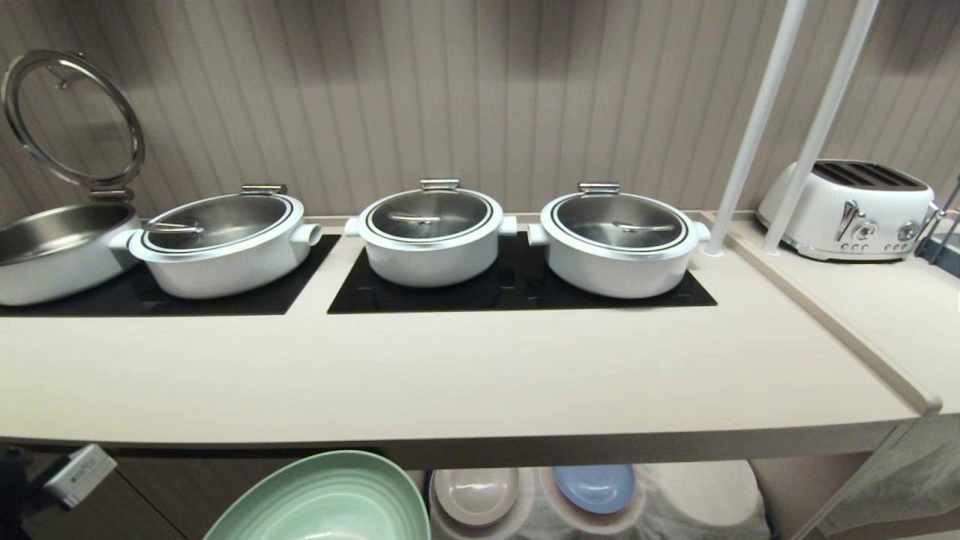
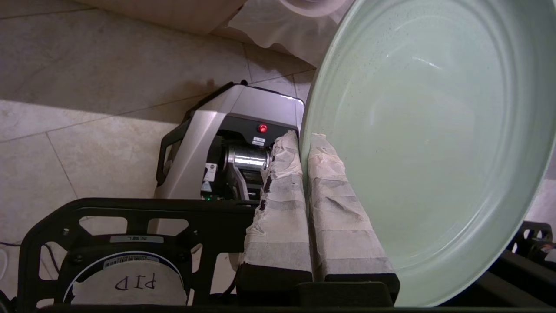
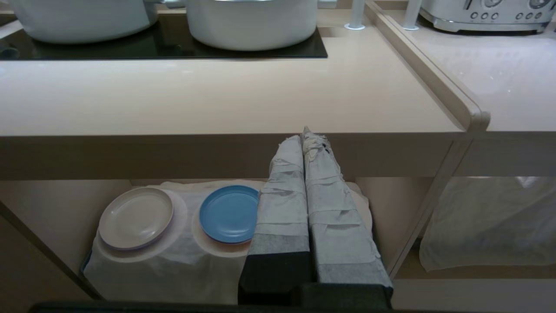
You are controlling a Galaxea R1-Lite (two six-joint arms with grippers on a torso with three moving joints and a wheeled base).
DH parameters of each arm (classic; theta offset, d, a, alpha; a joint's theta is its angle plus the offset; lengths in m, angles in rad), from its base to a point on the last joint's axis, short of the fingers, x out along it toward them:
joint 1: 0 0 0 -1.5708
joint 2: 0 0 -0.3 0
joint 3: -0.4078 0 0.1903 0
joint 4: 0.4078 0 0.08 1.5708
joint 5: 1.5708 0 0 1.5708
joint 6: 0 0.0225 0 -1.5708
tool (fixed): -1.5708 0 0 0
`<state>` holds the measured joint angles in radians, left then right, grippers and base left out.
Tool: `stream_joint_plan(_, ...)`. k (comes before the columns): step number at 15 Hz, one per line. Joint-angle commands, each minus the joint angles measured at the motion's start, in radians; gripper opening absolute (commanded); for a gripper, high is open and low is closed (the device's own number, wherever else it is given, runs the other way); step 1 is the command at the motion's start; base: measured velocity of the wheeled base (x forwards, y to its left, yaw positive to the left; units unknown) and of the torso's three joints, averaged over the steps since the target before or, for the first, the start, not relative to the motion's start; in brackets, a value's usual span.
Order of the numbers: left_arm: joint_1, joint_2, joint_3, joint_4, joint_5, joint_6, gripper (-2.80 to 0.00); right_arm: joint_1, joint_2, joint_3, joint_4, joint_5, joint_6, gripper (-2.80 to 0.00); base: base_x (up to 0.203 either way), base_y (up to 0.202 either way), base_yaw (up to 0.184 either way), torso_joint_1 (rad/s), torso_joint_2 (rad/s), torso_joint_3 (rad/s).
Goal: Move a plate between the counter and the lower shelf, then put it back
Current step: Put the plate in the cupboard
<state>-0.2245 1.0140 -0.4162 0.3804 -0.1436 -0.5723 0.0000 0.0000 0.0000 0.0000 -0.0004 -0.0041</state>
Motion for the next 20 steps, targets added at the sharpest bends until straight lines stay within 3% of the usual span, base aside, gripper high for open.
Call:
stream_joint_plan(1, -0.001, 0.001, -0.001, 0.002, -0.001, 0.000, -2.80, 0.000, 0.000, 0.000, 0.000, -0.001, 0.000, -2.80, 0.000, 0.000, 0.000, 0.000, 0.00, 0.000)
stream_joint_plan(7, -0.036, -0.008, 0.000, 0.002, -0.004, -0.003, -2.80, 0.000, 0.000, 0.000, 0.000, 0.000, 0.000, -2.80, -0.001, -0.161, -0.003, 0.002, 0.00, 0.001)
stream_joint_plan(20, -0.041, 0.001, 0.000, 0.001, -0.007, -0.005, -2.80, 0.000, 0.000, 0.000, 0.000, 0.000, 0.000, -2.80, 0.000, -0.195, 0.001, 0.002, 0.00, 0.002)
